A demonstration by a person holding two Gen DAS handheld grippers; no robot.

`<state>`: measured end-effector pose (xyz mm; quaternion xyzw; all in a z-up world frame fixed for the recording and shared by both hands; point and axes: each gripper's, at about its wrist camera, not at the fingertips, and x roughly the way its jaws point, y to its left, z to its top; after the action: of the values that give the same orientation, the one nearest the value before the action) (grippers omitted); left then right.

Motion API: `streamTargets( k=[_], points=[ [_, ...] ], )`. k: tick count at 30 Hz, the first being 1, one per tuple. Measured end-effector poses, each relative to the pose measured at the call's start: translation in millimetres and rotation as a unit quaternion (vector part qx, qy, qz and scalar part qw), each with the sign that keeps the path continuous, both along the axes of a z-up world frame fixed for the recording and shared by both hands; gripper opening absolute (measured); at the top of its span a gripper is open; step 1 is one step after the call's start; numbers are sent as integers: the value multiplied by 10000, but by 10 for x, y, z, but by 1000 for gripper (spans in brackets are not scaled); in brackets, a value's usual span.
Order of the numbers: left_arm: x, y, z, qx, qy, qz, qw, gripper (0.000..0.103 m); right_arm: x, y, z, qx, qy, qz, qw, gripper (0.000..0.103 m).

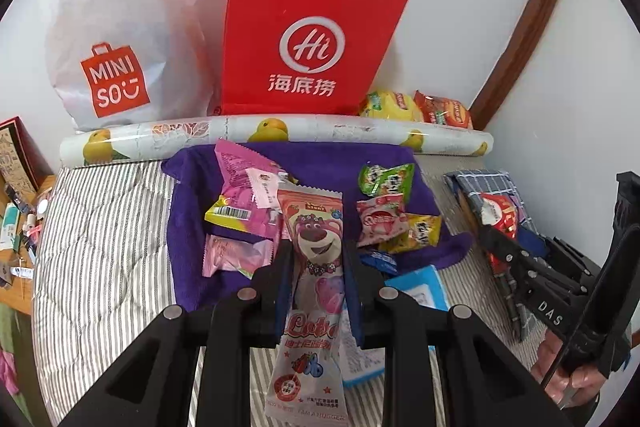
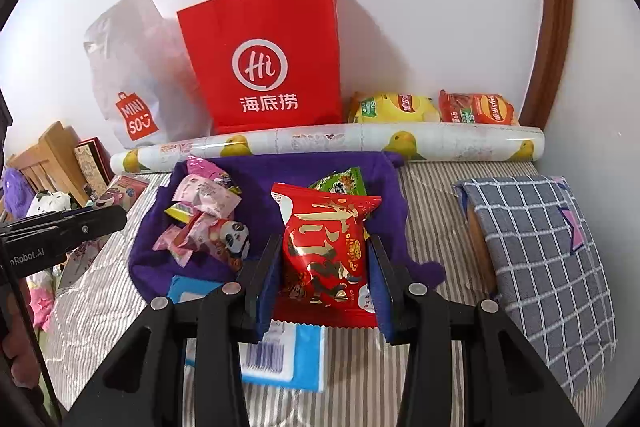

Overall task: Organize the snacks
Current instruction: 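Carry the candy stick in the left tool and red bag in the right tool over the towel, then open both tools to drop the candy stick and red bag onto the towel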

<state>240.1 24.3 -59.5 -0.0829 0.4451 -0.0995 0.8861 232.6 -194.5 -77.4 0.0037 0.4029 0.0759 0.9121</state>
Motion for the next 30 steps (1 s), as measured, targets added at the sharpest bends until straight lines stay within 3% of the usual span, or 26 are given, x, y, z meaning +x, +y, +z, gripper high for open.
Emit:
streamTargets(
  k=[17,30],
  points=[
    [730,-102,-336,-215,293,-121,9993,23,743,64,-491,-81,399,139,9991,41],
    [957,-157,-553,-220,386,-99,9990,24,984,199,-749,-270,627,320,9972,41]
  ],
)
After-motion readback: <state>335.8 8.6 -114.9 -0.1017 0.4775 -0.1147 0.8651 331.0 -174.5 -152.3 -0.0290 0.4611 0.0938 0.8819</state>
